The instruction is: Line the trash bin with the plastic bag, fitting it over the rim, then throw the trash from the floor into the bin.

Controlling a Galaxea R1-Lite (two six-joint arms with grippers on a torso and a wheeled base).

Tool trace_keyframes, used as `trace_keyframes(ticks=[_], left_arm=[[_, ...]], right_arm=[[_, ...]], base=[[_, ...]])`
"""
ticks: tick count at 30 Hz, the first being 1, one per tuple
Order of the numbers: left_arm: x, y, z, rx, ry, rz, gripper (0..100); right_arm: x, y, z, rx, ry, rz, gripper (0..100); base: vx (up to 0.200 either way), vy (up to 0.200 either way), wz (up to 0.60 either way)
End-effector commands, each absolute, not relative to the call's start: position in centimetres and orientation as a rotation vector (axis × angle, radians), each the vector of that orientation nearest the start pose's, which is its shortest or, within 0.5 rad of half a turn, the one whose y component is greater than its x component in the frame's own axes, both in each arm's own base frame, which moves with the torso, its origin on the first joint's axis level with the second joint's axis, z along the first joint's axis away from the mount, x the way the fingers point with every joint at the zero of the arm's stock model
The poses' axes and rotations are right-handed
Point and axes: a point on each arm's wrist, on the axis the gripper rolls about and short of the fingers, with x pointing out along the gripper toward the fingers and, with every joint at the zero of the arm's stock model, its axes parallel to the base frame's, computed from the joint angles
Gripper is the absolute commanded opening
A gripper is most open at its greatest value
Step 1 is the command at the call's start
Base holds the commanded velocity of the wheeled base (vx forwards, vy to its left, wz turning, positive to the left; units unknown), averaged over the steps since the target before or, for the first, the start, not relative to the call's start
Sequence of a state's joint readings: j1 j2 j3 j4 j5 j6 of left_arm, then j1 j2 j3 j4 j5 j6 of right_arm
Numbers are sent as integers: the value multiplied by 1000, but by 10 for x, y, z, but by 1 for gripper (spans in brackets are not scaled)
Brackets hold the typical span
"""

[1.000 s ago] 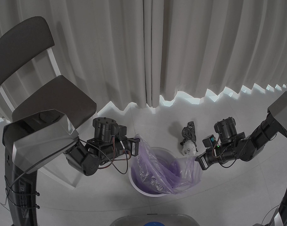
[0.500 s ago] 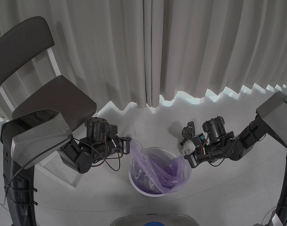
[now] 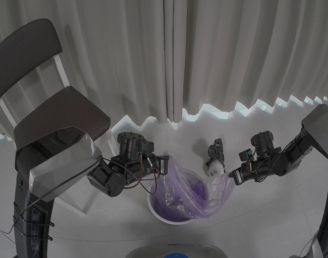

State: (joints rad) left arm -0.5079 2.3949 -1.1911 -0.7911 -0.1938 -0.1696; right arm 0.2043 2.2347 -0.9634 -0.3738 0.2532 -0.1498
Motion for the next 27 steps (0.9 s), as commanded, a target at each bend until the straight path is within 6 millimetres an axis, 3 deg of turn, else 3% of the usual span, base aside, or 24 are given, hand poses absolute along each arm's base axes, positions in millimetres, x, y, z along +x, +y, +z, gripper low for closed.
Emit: trace_keyframes(ticks=[1,7,14,19,27], left_arm=[[395,-213,7,-94,515,-626,0],[393,-188,-5,-100,546,-575,0],[385,-165,-7,-110,541,-537,0],[374,-159,-12,-113,530,-532,0],[351,-155,-16,-104,505,-545,0]], right_arm=[[355,92,8,-123,889,528,0],[342,128,4,-131,912,603,0],[338,146,-1,-146,922,643,0],[338,142,-11,-144,954,633,0],[345,111,-19,-113,988,557,0]], base=[[0,0,0],[0,0,0],[0,0,0],[0,0,0],[0,0,0]])
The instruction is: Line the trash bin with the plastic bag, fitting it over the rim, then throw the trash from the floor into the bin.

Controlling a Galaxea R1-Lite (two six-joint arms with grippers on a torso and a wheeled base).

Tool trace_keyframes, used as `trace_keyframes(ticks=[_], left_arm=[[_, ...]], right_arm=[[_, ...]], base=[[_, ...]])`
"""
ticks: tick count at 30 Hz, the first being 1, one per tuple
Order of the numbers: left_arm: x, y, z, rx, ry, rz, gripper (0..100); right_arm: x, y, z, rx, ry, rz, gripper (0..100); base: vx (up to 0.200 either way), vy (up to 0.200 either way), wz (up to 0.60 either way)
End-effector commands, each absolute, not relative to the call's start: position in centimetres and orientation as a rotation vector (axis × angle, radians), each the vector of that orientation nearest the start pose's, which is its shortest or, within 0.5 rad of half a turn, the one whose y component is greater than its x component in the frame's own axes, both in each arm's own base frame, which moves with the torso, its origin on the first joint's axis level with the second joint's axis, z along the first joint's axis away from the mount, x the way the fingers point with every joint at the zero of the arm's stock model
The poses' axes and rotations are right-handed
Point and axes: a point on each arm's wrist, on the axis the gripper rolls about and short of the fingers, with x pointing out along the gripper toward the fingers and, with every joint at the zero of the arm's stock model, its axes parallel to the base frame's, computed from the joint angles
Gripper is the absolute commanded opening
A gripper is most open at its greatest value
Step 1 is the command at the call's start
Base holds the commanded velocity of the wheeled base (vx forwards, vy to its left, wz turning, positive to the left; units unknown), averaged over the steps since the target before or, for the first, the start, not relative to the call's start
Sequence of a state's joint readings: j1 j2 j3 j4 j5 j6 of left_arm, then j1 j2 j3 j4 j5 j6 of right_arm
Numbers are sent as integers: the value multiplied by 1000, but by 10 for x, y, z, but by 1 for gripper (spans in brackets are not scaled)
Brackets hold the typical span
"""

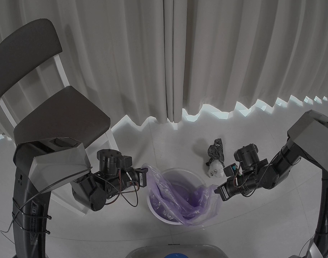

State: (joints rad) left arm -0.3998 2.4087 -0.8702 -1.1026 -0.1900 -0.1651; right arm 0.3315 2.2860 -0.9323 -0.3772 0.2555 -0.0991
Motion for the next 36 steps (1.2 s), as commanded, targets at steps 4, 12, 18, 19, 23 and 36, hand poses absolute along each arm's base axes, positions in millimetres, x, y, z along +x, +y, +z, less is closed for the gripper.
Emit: trace_keyframes(ticks=[4,12,18,19,23,36], left_arm=[[340,-151,-19,-99,529,-543,0],[329,-147,-18,-79,539,-551,0],[328,-144,-27,-35,560,-553,0],[328,-144,-27,-35,560,-553,0],[320,-131,-37,14,600,-540,0],[321,-129,-43,49,608,-541,0]], right_arm=[[338,110,-23,-117,1009,561,0],[322,127,-26,-145,1010,604,0],[319,132,-30,-151,1009,617,0],[319,132,-30,-151,1009,617,0],[314,137,-31,-160,1019,633,0],[313,129,-36,-154,1006,608,0]], base=[[0,0,0],[0,0,0],[0,0,0],[0,0,0],[0,0,0],[0,0,0]])
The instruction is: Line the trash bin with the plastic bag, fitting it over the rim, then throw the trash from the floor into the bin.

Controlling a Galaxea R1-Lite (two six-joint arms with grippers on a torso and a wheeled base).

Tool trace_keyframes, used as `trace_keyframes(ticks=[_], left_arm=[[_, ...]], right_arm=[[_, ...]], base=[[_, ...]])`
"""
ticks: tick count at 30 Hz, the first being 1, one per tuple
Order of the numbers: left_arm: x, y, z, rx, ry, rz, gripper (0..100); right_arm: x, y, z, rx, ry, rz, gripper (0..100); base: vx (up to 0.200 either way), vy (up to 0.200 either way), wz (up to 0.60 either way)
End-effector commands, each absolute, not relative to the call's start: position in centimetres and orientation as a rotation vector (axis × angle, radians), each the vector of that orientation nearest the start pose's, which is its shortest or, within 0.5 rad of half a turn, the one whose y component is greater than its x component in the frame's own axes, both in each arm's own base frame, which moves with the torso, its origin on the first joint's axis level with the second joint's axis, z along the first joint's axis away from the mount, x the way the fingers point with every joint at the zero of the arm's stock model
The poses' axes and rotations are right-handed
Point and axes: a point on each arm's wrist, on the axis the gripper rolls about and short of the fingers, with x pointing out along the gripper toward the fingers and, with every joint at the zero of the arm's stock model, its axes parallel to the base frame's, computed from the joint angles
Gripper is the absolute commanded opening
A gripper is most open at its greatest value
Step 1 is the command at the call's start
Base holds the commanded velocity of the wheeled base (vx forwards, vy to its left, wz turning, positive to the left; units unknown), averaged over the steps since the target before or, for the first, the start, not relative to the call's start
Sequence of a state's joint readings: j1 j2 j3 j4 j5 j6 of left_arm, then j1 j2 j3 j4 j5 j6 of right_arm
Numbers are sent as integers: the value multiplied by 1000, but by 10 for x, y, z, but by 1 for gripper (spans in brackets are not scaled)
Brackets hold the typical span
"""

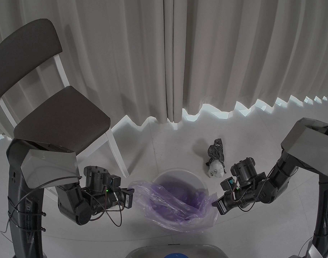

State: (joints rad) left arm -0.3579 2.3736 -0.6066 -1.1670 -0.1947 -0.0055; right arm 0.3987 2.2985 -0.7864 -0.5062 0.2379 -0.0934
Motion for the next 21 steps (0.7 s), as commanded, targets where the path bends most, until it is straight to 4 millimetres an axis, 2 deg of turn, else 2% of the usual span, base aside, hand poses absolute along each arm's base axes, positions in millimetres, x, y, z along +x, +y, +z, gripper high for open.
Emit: trace_keyframes(ticks=[1,8,10,11,16,21], left_arm=[[324,-133,-44,49,601,-548,0],[345,-163,-42,54,608,-593,0],[347,-165,-42,55,611,-596,0],[354,-173,-40,56,612,-607,0],[358,-189,-38,64,602,-638,0],[358,-192,-38,67,609,-643,0]], right_arm=[[313,125,-37,-149,1012,599,0],[319,99,-38,-119,1021,534,0],[319,97,-38,-115,1021,528,0],[317,93,-38,-111,1029,519,0],[314,89,-39,-107,1041,512,0],[314,83,-40,-101,1047,498,0]], base=[[0,0,0],[0,0,0],[0,0,0],[0,0,0],[0,0,0],[0,0,0]])
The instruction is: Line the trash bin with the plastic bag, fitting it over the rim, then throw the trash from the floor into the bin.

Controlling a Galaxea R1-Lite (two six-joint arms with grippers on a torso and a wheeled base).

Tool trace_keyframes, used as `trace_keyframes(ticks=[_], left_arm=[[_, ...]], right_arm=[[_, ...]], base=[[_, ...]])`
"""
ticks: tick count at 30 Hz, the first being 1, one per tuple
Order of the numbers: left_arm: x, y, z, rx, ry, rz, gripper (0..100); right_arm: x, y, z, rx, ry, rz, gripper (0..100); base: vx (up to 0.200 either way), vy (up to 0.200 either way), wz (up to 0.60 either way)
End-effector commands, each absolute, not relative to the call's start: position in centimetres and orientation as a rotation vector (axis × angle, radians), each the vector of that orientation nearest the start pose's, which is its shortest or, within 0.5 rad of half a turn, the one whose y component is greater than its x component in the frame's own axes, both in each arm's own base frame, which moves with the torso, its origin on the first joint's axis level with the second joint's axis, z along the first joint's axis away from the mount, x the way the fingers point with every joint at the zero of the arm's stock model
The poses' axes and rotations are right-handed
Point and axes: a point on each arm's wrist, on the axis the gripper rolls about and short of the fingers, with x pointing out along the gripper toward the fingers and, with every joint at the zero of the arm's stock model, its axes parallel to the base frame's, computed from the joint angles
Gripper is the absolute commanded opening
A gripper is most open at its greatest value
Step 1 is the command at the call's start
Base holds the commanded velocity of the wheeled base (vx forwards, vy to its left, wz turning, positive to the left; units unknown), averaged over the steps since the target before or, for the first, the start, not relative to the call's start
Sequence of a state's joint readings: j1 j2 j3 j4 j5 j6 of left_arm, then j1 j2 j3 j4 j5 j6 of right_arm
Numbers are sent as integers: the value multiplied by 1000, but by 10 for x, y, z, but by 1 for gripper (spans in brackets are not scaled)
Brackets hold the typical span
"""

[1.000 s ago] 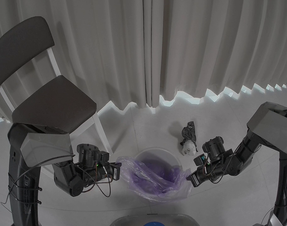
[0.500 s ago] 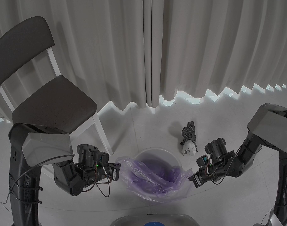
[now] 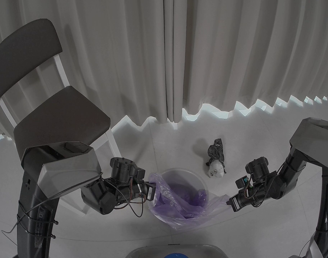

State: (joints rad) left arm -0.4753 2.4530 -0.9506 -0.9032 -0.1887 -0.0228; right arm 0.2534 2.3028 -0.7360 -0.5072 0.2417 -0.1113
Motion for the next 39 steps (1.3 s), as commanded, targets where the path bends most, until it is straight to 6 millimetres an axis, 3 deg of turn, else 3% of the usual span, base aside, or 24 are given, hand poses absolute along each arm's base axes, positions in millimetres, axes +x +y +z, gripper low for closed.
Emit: trace_keyframes(ticks=[1,7,16,27,39], left_arm=[[358,-190,-38,67,610,-638,0],[361,-179,-36,57,609,-612,0],[352,-150,-17,48,617,-565,0],[337,-142,-36,92,699,-566,0],[334,-138,-37,114,733,-560,0]], right_arm=[[314,82,-40,-99,1048,495,0],[316,85,-39,-105,1032,504,0],[323,110,-37,-128,988,558,0],[335,111,-49,-124,999,548,0],[338,114,-52,-134,994,557,0]], base=[[0,0,0],[0,0,0],[0,0,0],[0,0,0],[0,0,0]])
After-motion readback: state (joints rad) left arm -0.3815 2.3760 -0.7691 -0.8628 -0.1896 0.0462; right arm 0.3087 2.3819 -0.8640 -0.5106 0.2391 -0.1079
